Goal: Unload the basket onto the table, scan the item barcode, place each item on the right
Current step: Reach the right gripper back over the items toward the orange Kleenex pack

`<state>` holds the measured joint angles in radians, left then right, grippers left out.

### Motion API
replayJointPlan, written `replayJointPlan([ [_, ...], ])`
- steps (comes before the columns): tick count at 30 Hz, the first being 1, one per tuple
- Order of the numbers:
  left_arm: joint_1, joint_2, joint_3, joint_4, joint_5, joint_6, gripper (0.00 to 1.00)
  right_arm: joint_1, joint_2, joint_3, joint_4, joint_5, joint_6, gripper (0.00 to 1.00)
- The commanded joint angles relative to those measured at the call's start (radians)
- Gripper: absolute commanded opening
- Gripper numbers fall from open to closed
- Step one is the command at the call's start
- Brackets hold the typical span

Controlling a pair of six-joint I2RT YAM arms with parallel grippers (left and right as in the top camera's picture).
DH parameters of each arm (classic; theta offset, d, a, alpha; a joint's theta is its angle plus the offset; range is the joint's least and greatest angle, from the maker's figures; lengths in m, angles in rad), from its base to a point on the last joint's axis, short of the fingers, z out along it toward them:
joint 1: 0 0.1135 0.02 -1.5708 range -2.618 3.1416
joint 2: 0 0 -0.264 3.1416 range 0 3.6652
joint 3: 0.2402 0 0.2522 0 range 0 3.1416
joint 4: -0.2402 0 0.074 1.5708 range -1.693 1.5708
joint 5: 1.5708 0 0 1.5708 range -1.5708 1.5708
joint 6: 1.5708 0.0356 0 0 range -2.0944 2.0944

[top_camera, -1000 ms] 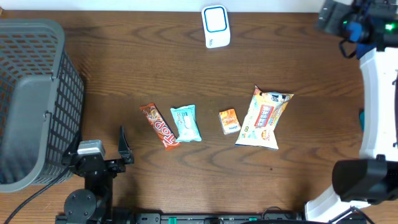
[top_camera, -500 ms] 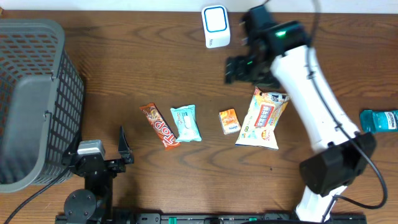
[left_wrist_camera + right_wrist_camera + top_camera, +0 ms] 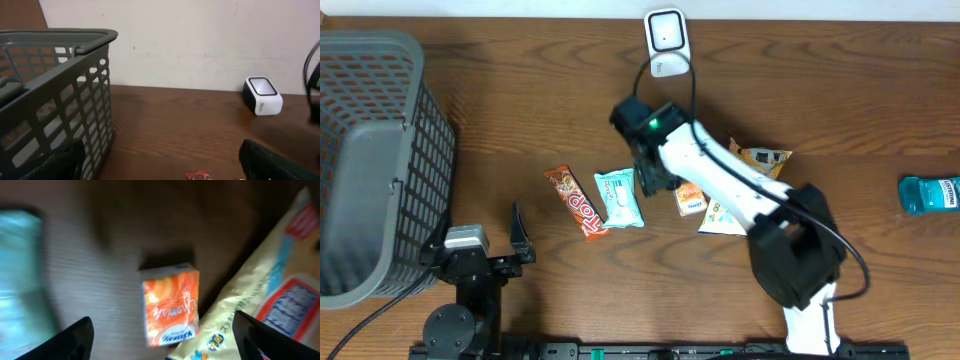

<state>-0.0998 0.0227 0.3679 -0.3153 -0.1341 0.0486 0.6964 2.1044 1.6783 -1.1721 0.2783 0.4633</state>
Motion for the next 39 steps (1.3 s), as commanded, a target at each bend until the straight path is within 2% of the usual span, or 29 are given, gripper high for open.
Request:
replayJointPlan([
  [1, 0.005, 0.0, 0.0, 0.001, -0.005, -0.005, 0.98, -0.003, 0.018, -0.035, 0.013, 0.057, 0.0, 0.82],
  [5, 0.005, 0.0, 0.0, 0.001, -0.005, -0.005, 0.98, -0.005, 0.024, -0.061, 0.037, -0.005, 0.0, 0.7],
  [10, 0.005, 0.0, 0.0, 0.001, -0.005, -0.005, 0.98, -0.003, 0.024, -0.068, 0.077, -0.053, 0.0, 0.66],
  [14, 0.005, 0.0, 0.0, 0.001, -0.005, -0.005, 0.98, -0.003, 0.024, -0.069, 0.093, -0.057, 0.039, 0.54],
  [19, 0.005, 0.0, 0.0, 0.001, -0.005, -0.005, 0.98, -0.003, 0.024, -0.092, 0.132, -0.071, 0.068, 0.47],
  [24, 0.005, 0.0, 0.0, 0.001, -0.005, -0.005, 0.98, -0.003, 0.024, -0.163, 0.199, -0.078, 0.086, 0.47],
  [27, 0.005, 0.0, 0.0, 0.001, -0.005, -0.005, 0.98, -0.003, 0.024, -0.193, 0.204, -0.078, 0.122, 0.28],
  [30, 0.005, 0.0, 0.0, 0.001, -0.005, -0.005, 0.98, -0.004, 0.023, -0.192, 0.208, -0.087, 0.14, 0.15],
  [34, 0.005, 0.0, 0.0, 0.001, -0.005, -0.005, 0.98, -0.012, 0.021, -0.165, 0.207, -0.09, 0.259, 0.02],
  [39, 0.005, 0.0, 0.0, 0.001, -0.005, -0.005, 0.98, -0.06, 0.021, -0.127, 0.189, -0.137, 0.558, 0.02],
])
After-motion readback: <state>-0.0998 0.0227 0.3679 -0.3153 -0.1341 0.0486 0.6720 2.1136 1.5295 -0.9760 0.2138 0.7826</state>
